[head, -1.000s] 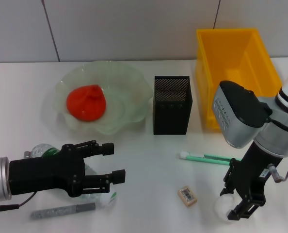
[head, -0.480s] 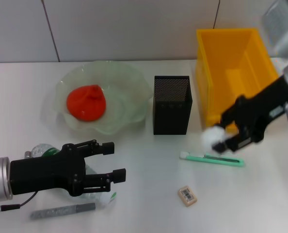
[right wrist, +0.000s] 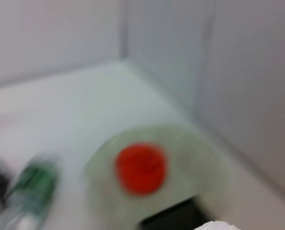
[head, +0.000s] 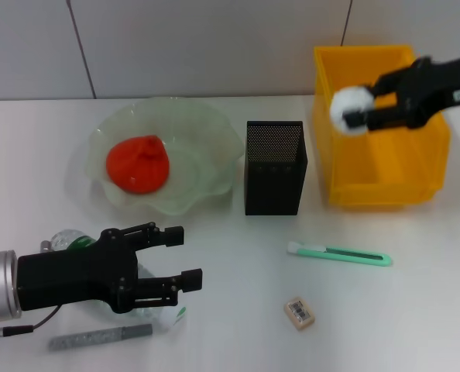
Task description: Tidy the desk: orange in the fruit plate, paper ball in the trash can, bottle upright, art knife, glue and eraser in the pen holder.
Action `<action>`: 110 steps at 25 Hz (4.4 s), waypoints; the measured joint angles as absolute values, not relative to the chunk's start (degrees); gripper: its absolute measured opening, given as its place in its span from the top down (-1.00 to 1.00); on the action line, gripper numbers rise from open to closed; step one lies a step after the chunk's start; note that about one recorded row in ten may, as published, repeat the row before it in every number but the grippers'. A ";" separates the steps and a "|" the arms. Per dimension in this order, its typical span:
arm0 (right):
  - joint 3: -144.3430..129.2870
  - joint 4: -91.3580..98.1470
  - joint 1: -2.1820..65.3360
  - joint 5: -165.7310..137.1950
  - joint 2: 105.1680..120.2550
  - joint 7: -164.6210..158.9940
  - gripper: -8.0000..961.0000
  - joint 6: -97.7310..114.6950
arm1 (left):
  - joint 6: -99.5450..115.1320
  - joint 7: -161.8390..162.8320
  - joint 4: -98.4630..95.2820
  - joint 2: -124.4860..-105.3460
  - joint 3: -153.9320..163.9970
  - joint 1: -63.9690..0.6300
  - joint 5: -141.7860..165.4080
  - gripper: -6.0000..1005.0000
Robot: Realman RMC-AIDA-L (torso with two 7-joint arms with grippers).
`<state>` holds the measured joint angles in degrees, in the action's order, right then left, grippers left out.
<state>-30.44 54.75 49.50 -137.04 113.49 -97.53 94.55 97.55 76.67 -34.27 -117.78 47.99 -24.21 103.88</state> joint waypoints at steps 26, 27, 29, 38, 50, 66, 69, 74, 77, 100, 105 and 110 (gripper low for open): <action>-30.73 51.89 42.99 -130.35 116.80 -101.72 -0.34 68.20 | 97.74 76.64 -34.19 -117.86 48.24 -24.12 104.23 -0.68; -30.73 51.91 42.98 -130.34 116.81 -101.78 -0.42 68.14 | 97.74 76.64 -34.19 -117.86 48.26 -24.11 104.24 -0.68; -30.72 51.92 42.98 -130.27 116.81 -101.81 -0.60 68.04 | 97.74 76.64 -34.19 -117.86 48.26 -24.11 104.24 -0.68; -30.42 52.42 40.63 -116.23 117.11 -98.83 -0.62 67.47 | 97.74 76.64 -34.19 -117.86 48.24 -24.08 104.24 -0.68; -30.44 41.60 34.61 -86.35 112.59 -87.84 -0.62 102.14 | 97.74 76.55 -34.19 -117.86 48.01 -24.29 104.04 -0.68; -31.85 42.83 34.63 -120.50 112.11 -84.13 -0.62 111.28 | 98.05 76.55 -34.19 -116.98 48.42 -24.73 104.27 -0.68; -33.26 42.61 34.41 -122.29 112.20 -83.70 -0.62 110.22 | 98.05 76.55 -34.31 -116.63 48.55 -24.88 104.32 -0.68; -33.66 42.30 34.80 -123.54 112.16 -82.81 -0.62 110.16 | 98.63 76.56 -38.65 -115.05 52.69 -26.49 104.78 -0.67; -33.86 42.16 35.90 -125.20 111.89 -83.15 -0.62 110.45 | 99.25 76.83 -42.00 -114.09 54.89 -28.54 107.06 -0.67; -34.44 42.40 39.11 -125.28 111.14 -90.88 -0.62 106.25 | 93.53 74.37 -63.91 -118.51 73.37 -36.94 138.13 -0.67; -34.45 42.45 39.02 -125.24 111.09 -90.67 -0.62 105.52 | 91.31 74.57 -64.62 -118.53 76.86 -36.42 138.74 -0.67; -34.45 42.45 38.85 -125.24 111.08 -90.29 -0.62 104.98 | 89.61 75.03 -64.82 -118.62 79.54 -35.97 140.19 -0.67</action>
<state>-34.45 42.45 38.85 -125.24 111.08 -90.29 104.98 89.61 75.03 -64.82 -118.62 79.54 -35.97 140.19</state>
